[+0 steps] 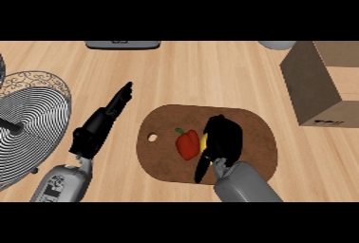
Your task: Pick the lemon from the cutting board and place it in the cardboard box
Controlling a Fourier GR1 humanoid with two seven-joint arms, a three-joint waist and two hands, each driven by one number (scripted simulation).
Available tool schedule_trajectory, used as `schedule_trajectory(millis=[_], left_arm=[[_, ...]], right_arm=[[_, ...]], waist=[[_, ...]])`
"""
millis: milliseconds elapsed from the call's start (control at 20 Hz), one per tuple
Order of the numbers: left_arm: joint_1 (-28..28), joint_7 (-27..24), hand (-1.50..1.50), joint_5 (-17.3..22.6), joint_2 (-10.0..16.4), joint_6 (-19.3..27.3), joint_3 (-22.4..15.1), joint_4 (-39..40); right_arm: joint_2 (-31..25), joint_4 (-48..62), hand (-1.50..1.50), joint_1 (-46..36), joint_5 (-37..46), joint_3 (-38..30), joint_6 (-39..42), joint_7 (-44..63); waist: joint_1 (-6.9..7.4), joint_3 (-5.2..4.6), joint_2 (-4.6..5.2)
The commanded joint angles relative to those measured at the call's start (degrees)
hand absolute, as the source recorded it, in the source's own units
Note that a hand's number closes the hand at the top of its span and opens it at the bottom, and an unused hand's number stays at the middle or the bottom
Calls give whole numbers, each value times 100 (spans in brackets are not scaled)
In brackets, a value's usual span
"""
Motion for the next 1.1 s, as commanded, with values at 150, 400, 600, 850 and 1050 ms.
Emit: schedule_trajectory(millis=[150, 400, 600, 850, 1050], left_arm=[[125, -113, 0, -220, -157, 161, -41, 147], [237, -131, 0, -33, -13, 107, 194, 58], [377, -131, 0, -77, -15, 94, 126, -37], [241, 252, 0, -65, -109, 180, 109, -397], [338, -227, 0, -10, 125, -16, 357, 15]], right_arm=[[-1577, -712, 150, 744, 3, 40, -126, -1653], [-3215, -1481, 150, 1211, -757, -101, -157, -4014], [-4526, -2064, 150, 1707, -1287, -1129, -724, -5302], [-5297, -2396, 150, 2599, -2649, -2530, -1076, -6714], [-5765, -3058, 150, 3254, -3860, -3657, -639, -7349]], waist=[[-142, 22, 63], [-341, 39, 35], [-408, 31, 0], [-315, 30, 10], [-419, 16, 6]])
